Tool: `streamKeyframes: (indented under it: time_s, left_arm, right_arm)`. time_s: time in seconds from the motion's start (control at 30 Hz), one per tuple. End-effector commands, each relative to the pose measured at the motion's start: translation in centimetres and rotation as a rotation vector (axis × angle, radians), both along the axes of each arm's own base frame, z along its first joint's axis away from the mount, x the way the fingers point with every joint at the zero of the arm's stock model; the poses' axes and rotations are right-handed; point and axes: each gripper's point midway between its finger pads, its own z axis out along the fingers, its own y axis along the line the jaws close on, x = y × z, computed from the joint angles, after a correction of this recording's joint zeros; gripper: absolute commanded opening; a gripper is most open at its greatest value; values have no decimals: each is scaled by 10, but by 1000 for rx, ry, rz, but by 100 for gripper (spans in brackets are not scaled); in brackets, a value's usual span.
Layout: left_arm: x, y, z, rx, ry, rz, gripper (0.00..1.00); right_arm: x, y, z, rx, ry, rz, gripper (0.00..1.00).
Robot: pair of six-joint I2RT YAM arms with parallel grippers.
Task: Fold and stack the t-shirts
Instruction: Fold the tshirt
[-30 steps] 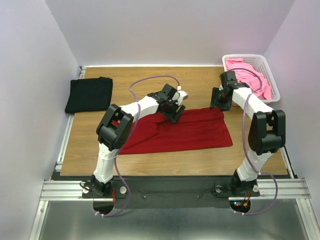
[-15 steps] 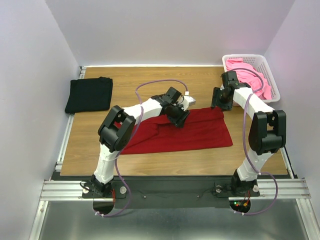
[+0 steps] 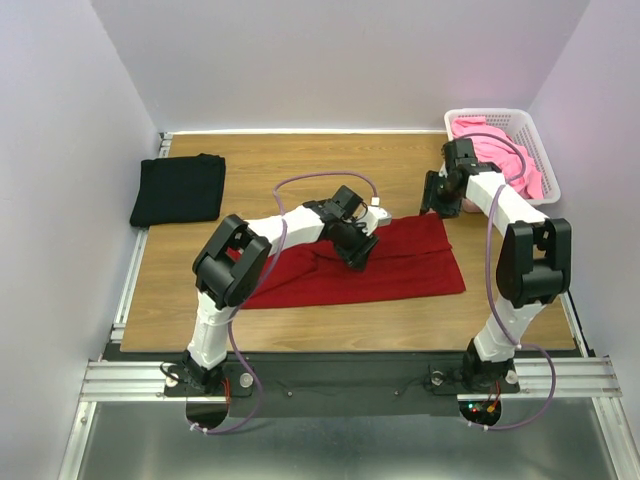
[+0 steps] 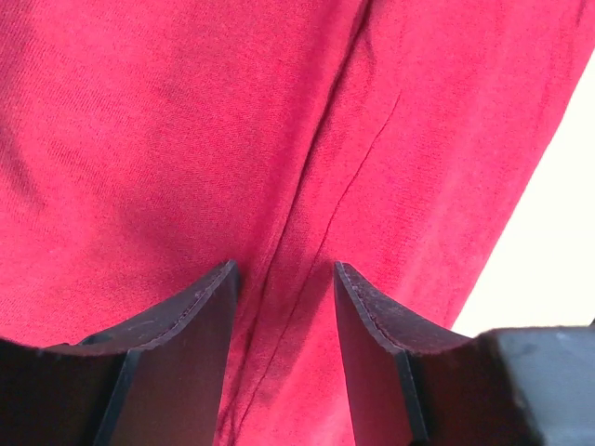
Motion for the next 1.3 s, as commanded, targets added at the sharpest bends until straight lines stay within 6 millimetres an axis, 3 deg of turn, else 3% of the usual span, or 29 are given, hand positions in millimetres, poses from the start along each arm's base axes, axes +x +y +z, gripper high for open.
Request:
streamKeyframes:
  time_s: [0.0, 0.2, 0.3, 0.4, 0.43, 0.47, 0.53, 0.57, 0.6, 0.67, 0.7, 0.83, 0.93, 1.13, 1.27]
  left_arm:
    - [-12, -2, 20, -27, -24, -37, 56]
    - [-9, 0, 21, -13, -39, -16, 56]
    - [1, -2, 33, -17, -70, 42, 59]
    - [32, 4, 65, -54, -137, 214, 61]
    - [40, 7, 84, -99, -146, 295, 63]
    - [59, 23, 93, -103, -177, 385, 65]
    - [78, 45, 119, -145, -220, 512, 65]
    - [93, 73, 118, -125, -231, 639, 66]
    - [95, 81, 121, -120, -245, 692, 66]
    - [112, 136, 120, -61, -272, 893, 66]
    - [125, 176, 121, -38, -287, 1044, 65]
    - [121, 265, 77, 106, -221, 1305, 59]
    - [118, 297, 57, 158, -202, 1394, 55]
    - [112, 317, 21, 195, -114, 1466, 48]
    - [98, 336, -7, 240, -52, 1528, 47]
  right_arm:
    - [19, 13, 14, 82, -48, 23, 55]
    - [4, 15, -12, 97, 28, 6, 53]
    - [-2, 13, -14, 90, 29, 3, 52]
    - [-1, 16, -6, 104, -4, 19, 52]
    - [2, 19, -2, 115, -18, 32, 52]
    - [5, 19, 0, 121, -30, 35, 52]
    - [9, 23, 2, 133, -41, 44, 52]
    - [12, 24, 2, 144, -45, 44, 52]
    - [13, 25, 1, 147, -47, 47, 52]
    - [16, 27, 0, 162, -47, 47, 52]
    - [19, 29, -1, 169, -55, 44, 52]
    - [25, 34, -3, 194, -59, 43, 52]
    - [30, 35, -8, 202, -58, 34, 52]
    - [33, 32, -25, 187, -34, 5, 48]
    - [22, 11, -53, 94, 18, -76, 44]
